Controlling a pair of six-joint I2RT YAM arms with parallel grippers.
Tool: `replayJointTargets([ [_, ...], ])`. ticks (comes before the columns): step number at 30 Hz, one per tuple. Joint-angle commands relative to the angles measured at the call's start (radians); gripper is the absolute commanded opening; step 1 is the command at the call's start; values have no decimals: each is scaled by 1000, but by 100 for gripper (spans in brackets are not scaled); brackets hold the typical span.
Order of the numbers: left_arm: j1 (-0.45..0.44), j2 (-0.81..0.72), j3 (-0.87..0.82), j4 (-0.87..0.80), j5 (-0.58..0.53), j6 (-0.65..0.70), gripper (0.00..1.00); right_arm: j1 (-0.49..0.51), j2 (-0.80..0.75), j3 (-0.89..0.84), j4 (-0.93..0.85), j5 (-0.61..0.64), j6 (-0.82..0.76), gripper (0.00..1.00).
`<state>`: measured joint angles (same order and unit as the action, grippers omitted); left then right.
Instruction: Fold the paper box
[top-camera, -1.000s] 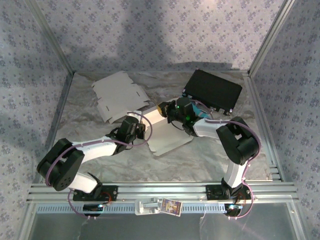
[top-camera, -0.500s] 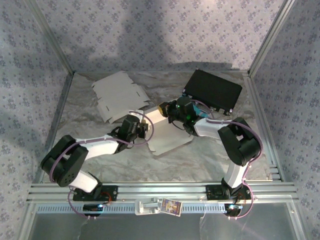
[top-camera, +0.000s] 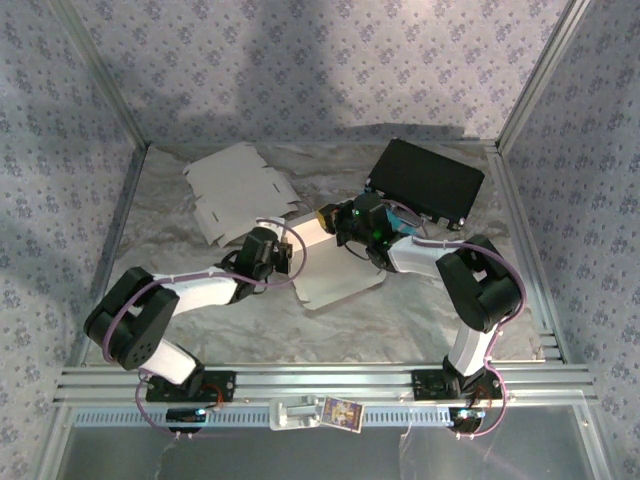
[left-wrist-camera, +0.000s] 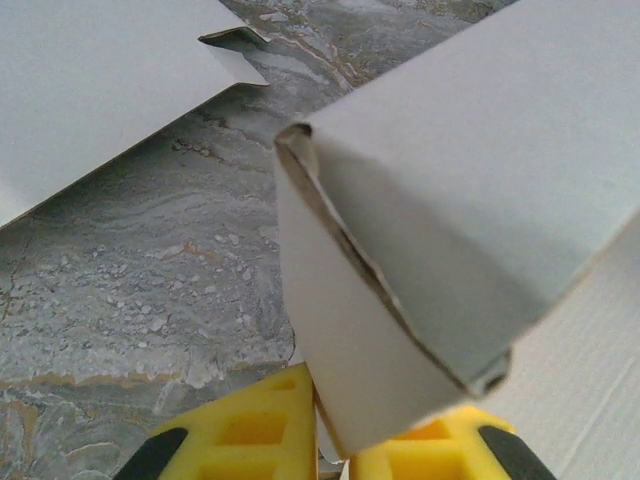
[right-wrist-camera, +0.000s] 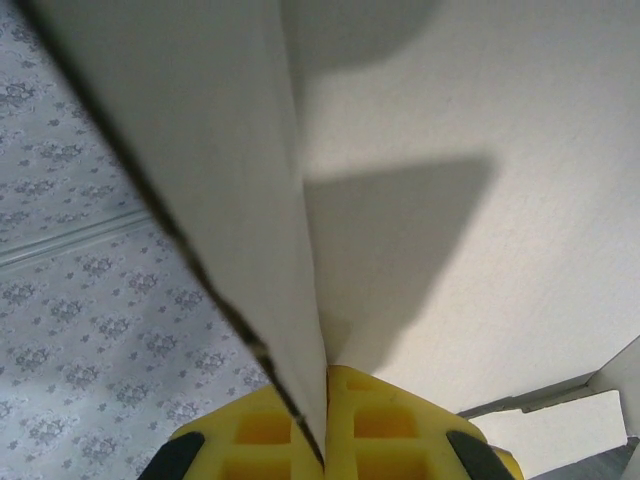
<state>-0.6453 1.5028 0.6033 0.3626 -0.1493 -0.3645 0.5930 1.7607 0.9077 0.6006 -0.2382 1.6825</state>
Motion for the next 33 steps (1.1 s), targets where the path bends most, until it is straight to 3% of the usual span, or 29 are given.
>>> replayJointTargets([
  [1,9,29,55,45,33,-9,9,21,0,-3,-94,-35,18,0],
  [4,3,50,87,15,14,-30,9,36,5,1,-94,-30,29,0],
  [10,-26,85,185,-190,-189,-148,0,57,-10,-7,-107,15,45,0],
  [14,-39,81,212,-293,-281,-228,0,53,-30,-6,-130,44,49,0],
  [19,-40,68,226,-359,-293,-261,0,47,-47,30,-194,45,44,0],
  [20,-39,57,226,-363,-288,-258,0,45,-49,37,-210,42,37,2],
  [23,-30,26,235,-406,-262,-243,0,34,-80,62,-288,40,-7,27],
  [26,-15,-7,247,-477,-239,-219,0,16,-137,80,-395,51,-64,46],
  [29,28,-27,261,-569,-172,-213,0,-8,-208,89,-496,68,-132,54],
  [33,76,-60,287,-678,-84,-181,0,-49,-295,133,-667,86,-249,56],
])
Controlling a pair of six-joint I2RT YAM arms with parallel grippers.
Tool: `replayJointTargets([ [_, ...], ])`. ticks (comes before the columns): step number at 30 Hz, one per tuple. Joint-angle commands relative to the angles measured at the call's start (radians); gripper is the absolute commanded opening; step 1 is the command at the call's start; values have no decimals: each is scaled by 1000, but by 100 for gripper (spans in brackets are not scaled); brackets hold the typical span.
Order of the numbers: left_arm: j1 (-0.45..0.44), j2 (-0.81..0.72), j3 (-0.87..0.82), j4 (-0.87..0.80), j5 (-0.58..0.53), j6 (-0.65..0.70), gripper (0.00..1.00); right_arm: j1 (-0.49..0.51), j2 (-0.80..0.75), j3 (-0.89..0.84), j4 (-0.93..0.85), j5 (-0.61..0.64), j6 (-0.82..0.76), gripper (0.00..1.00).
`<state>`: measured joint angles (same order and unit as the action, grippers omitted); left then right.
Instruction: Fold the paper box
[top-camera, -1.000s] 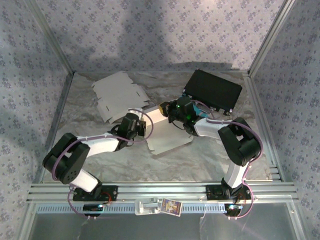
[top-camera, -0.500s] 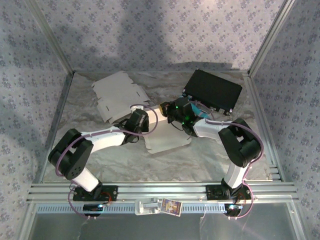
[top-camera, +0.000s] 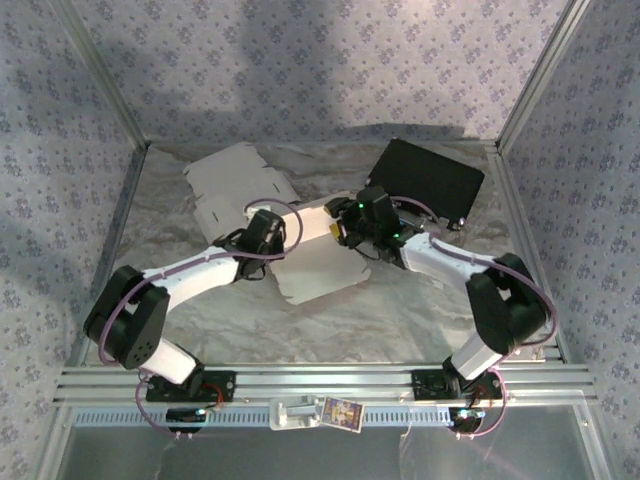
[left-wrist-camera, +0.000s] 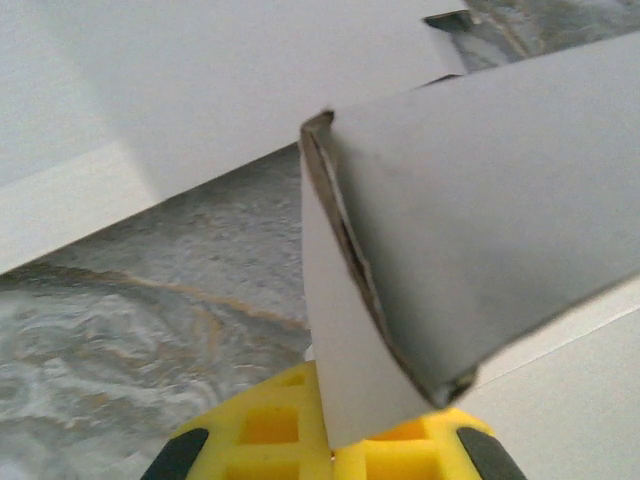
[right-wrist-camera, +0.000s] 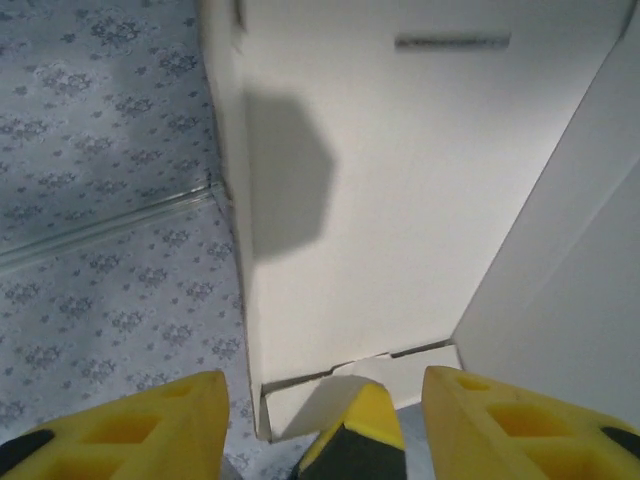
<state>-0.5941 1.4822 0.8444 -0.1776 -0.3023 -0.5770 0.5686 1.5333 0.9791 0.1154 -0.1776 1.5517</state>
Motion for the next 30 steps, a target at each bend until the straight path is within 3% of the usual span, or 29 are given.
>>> replayJointTargets([
  [1,35,-52,53,-163,95,46,0,-36,-80,89,-242,31,-164,56],
  [7,73,-81,105,-290,227,101,0,-97,-5,319,-505,14,-400,57],
  [17,74,-63,119,-302,242,101,0,-98,257,627,-659,-51,-540,52],
  [25,75,-48,130,-298,243,107,0,-94,96,388,-553,-57,-375,58],
  [30,74,-41,132,-293,258,114,0,-110,110,251,-371,-97,-235,58],
])
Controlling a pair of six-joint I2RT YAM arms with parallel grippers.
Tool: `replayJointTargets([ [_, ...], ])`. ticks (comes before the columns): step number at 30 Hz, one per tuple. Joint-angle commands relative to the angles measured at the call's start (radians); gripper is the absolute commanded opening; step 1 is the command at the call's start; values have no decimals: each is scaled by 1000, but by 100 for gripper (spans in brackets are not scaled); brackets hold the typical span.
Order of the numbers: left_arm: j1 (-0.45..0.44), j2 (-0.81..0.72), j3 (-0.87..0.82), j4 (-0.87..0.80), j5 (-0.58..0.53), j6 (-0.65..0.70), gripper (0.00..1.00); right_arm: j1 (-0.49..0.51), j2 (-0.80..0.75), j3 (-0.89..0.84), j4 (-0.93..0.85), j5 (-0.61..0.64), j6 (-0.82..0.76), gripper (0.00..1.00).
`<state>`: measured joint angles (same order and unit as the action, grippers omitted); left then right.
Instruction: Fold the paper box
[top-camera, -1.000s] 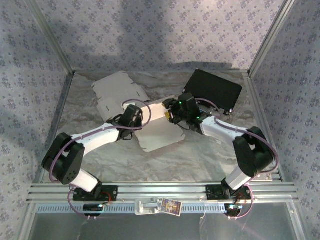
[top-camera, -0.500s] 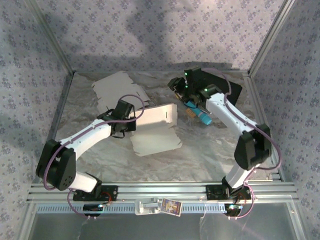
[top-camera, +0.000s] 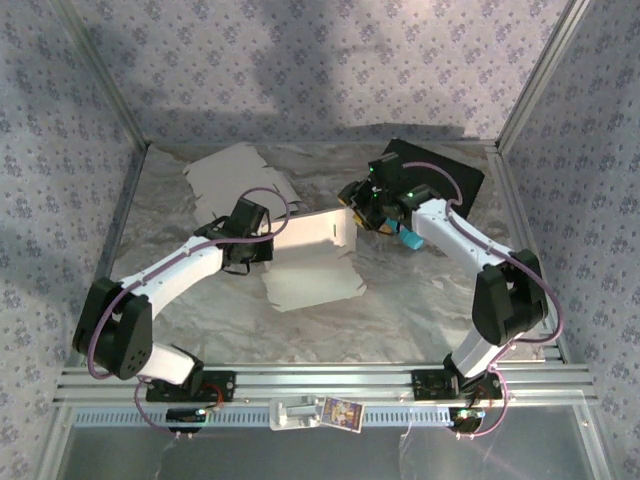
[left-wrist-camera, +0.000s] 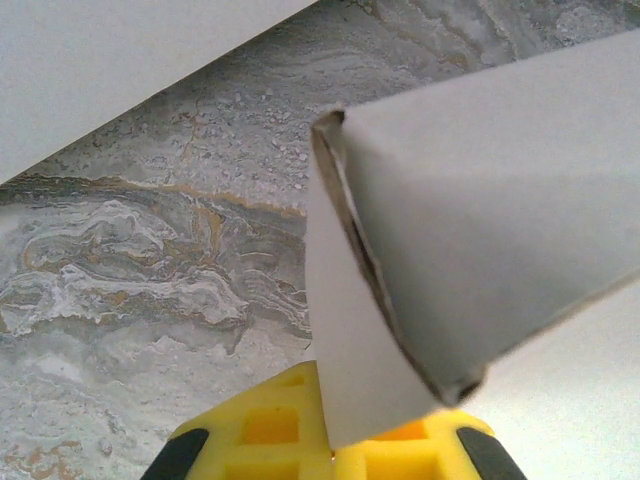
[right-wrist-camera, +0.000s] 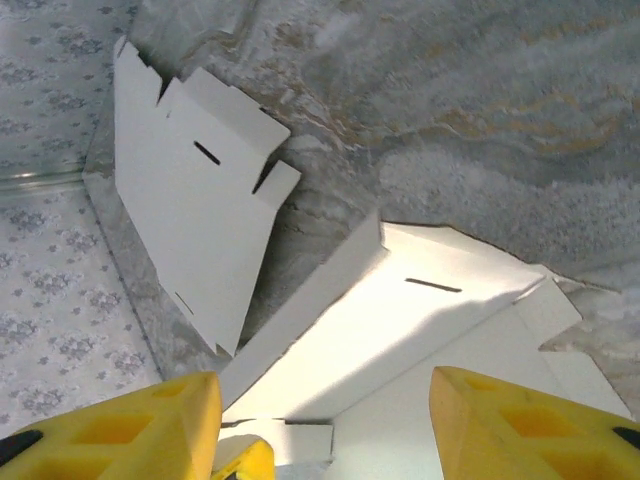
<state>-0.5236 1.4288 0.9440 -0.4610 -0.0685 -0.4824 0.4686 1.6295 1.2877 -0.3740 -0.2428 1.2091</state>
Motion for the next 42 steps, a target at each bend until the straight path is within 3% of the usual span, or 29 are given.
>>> replayJointTargets([
  [1,4,14,32,-9,25,22,0,-21,24,-68,153,-31,119,58],
  [8,4,10,17,-1,34,36,0,-84,129,0,218,-89,139,57],
  [21,4,15,18,-2,42,47,0,-104,212,-7,286,-151,147,50],
  [28,4,19,19,-6,38,46,0,-82,139,-16,287,-128,202,49],
  [35,4,26,27,-14,27,62,0,-19,-30,-42,133,-8,225,52],
  [42,-1,50,32,-24,26,88,0,-9,38,-116,222,-21,327,53],
])
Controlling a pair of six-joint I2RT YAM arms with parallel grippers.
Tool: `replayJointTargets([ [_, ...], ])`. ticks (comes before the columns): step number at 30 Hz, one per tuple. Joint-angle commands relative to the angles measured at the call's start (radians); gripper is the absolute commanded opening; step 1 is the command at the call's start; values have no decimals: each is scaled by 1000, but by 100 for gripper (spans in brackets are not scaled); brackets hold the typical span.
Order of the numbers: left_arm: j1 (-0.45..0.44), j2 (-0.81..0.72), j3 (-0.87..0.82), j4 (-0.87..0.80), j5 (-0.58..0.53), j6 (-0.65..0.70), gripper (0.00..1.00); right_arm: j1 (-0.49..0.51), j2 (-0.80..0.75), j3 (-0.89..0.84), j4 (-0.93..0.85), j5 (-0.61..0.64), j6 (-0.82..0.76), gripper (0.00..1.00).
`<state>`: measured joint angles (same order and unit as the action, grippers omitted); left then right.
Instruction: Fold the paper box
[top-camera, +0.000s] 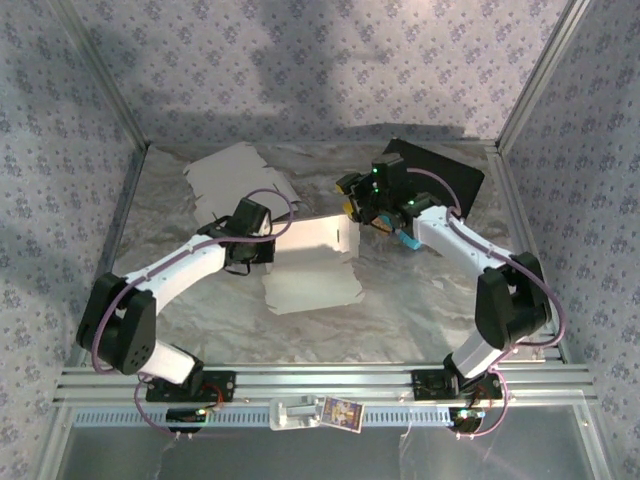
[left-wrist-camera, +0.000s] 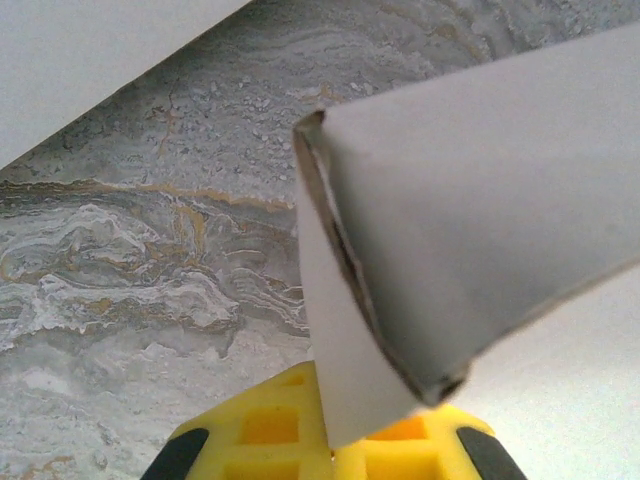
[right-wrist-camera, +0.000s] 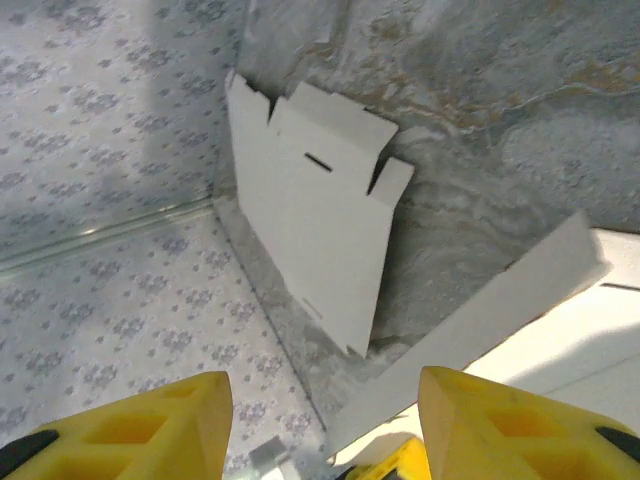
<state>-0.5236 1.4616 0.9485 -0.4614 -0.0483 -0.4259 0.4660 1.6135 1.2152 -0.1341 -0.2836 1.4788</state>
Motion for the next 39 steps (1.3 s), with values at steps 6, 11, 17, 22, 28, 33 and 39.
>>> replayJointTargets([
  [6,-3,35,39,-23,-8,36,0,0,-13,-60,-69,82,46,53],
  [11,-4,45,48,-16,-6,32,0,7,-21,-97,-64,94,64,54],
  [17,-8,52,50,-19,-2,40,0,-47,113,-46,40,31,77,50],
  [22,-10,63,50,-15,-6,45,0,-76,155,12,-29,-2,34,39],
  [28,-14,75,62,-13,-7,45,0,-92,173,15,-32,-33,-8,28],
  [33,-15,80,67,-17,-6,50,0,-92,175,3,-51,-54,-55,23],
  [39,-16,88,68,-19,-6,53,0,-84,181,26,-89,-87,-155,15],
])
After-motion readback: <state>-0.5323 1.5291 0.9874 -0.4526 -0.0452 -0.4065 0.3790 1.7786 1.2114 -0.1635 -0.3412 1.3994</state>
